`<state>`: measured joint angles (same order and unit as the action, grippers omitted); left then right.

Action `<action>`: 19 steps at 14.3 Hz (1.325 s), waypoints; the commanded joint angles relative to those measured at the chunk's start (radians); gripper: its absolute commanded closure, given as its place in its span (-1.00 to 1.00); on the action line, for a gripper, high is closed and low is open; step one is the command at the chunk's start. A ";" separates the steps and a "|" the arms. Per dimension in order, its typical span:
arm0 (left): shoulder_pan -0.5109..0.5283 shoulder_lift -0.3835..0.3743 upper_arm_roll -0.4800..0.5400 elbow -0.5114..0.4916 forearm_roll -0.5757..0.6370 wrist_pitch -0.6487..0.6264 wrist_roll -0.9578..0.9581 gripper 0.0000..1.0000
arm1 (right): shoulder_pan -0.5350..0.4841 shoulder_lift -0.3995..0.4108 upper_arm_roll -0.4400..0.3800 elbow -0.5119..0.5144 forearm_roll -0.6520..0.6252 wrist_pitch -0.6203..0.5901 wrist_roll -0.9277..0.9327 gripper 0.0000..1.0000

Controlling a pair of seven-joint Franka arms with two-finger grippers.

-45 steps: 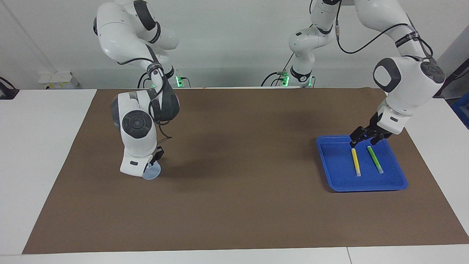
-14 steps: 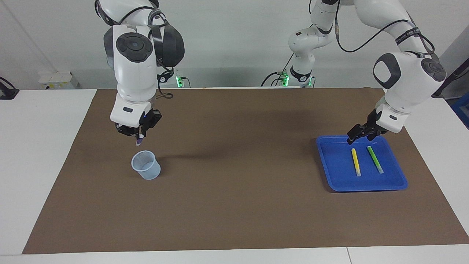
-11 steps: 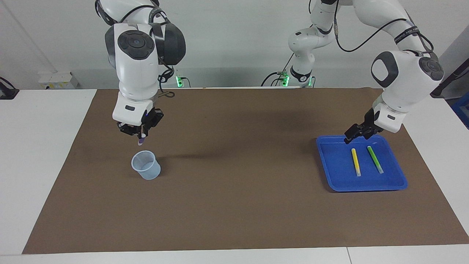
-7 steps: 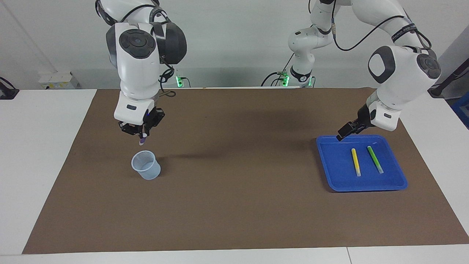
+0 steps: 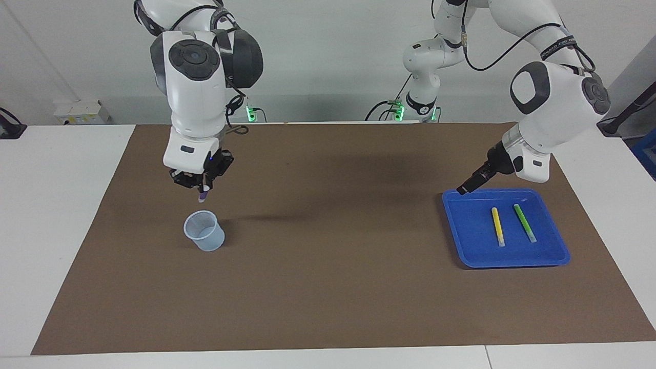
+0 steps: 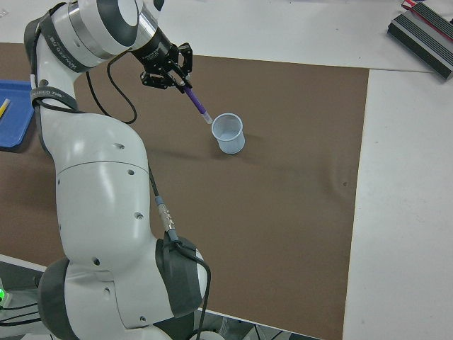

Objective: Right arm passes pens to left for tray arrangement
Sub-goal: 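Carry the purple pen toward the left gripper while the left gripper rises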

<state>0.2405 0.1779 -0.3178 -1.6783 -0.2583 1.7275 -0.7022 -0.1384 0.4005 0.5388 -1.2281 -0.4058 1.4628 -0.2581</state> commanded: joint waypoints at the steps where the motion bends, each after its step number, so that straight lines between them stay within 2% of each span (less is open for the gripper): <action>1: -0.006 -0.018 -0.004 0.003 -0.026 -0.039 -0.091 -0.99 | -0.001 0.000 0.012 0.015 0.038 -0.016 0.037 1.00; 6: -0.004 -0.029 -0.004 -0.001 -0.019 -0.022 -0.062 -1.00 | 0.010 0.000 0.058 0.019 0.071 -0.027 0.126 1.00; 15: 0.000 -0.037 -0.004 -0.017 -0.013 0.004 -0.074 -1.00 | 0.011 -0.019 0.079 0.019 0.111 -0.024 0.203 1.00; 19: -0.006 -0.037 -0.010 -0.017 -0.038 -0.011 -0.207 -0.98 | 0.010 -0.019 0.079 0.021 0.185 -0.004 0.293 1.00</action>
<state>0.2409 0.1619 -0.3280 -1.6784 -0.2725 1.7185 -0.8345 -0.1193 0.3880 0.6102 -1.2117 -0.2692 1.4555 -0.0203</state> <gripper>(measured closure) 0.004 0.824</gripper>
